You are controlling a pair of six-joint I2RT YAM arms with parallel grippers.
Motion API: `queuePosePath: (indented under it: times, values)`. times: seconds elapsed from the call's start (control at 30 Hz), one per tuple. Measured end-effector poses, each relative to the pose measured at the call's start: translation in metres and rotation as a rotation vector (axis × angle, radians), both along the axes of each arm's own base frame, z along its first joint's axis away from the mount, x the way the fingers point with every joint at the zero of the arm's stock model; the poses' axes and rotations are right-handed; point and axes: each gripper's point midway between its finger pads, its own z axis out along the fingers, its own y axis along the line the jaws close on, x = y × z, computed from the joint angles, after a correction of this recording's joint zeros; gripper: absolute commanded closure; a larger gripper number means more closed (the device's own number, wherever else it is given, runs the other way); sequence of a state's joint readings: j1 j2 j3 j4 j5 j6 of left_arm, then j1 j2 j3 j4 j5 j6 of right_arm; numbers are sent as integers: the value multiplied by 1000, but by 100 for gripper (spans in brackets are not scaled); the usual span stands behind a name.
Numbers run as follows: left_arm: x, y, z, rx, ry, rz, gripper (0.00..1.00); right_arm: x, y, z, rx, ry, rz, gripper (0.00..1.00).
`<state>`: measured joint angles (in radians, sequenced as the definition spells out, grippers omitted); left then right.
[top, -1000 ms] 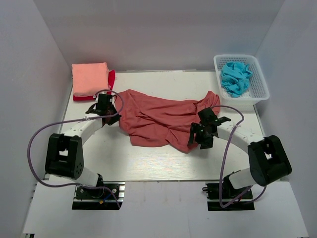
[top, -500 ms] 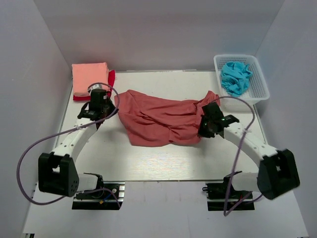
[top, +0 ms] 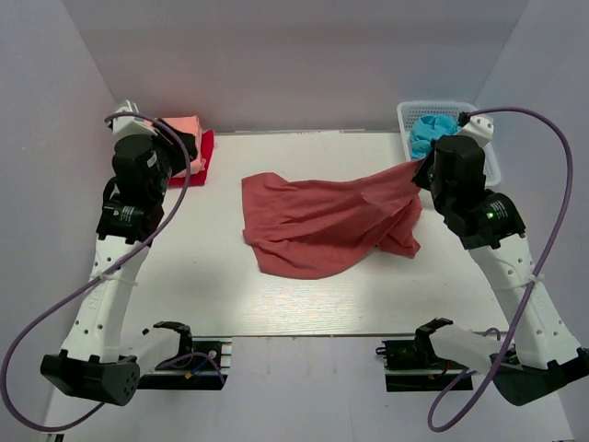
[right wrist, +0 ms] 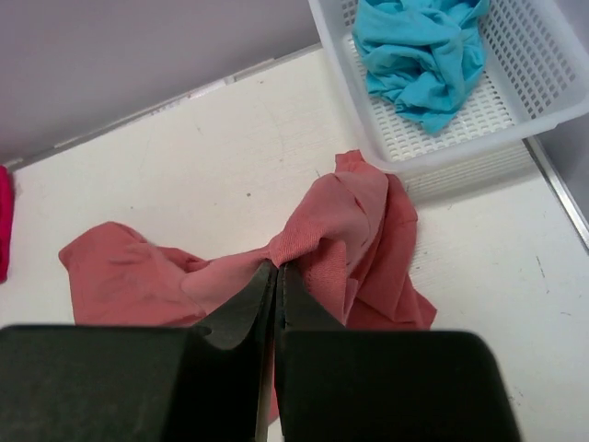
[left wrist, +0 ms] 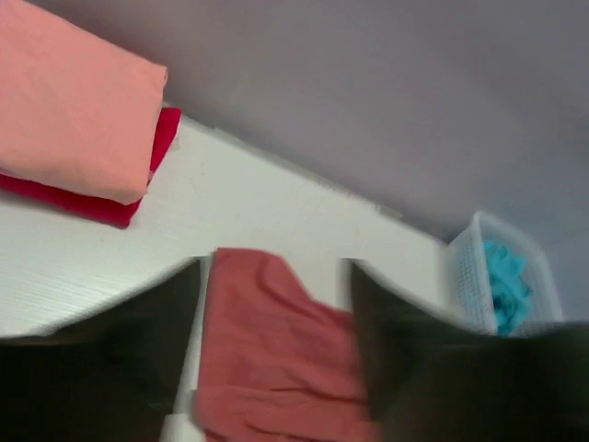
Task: Fold and stack the t-shirts
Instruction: Flatten out the tshirt
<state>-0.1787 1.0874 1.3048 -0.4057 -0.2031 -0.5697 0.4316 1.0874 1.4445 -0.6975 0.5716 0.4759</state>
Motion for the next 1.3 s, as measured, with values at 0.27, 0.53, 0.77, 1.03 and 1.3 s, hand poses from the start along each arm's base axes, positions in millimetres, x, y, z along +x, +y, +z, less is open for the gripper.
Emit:
queuePosePath:
  times: [0.27,0.53,0.77,1.03,1.3]
  values:
    - [20,-56,-144,20,381,-281,0,-1,9,-55,-54,124,66,100]
    - [-24,-86,-306,-4,828,-429,5,-1,13,-77,-54,182,72,100]
    - [-27,-109,-341,10,896,-494,14,2,15,-99,-62,249,61,100]
    - [-18,-104,-364,79,952,-406,55,3,15,-100,-62,253,59,100]
    - [-18,-125,-369,147,945,-439,100,4,8,-100,-74,249,27,100]
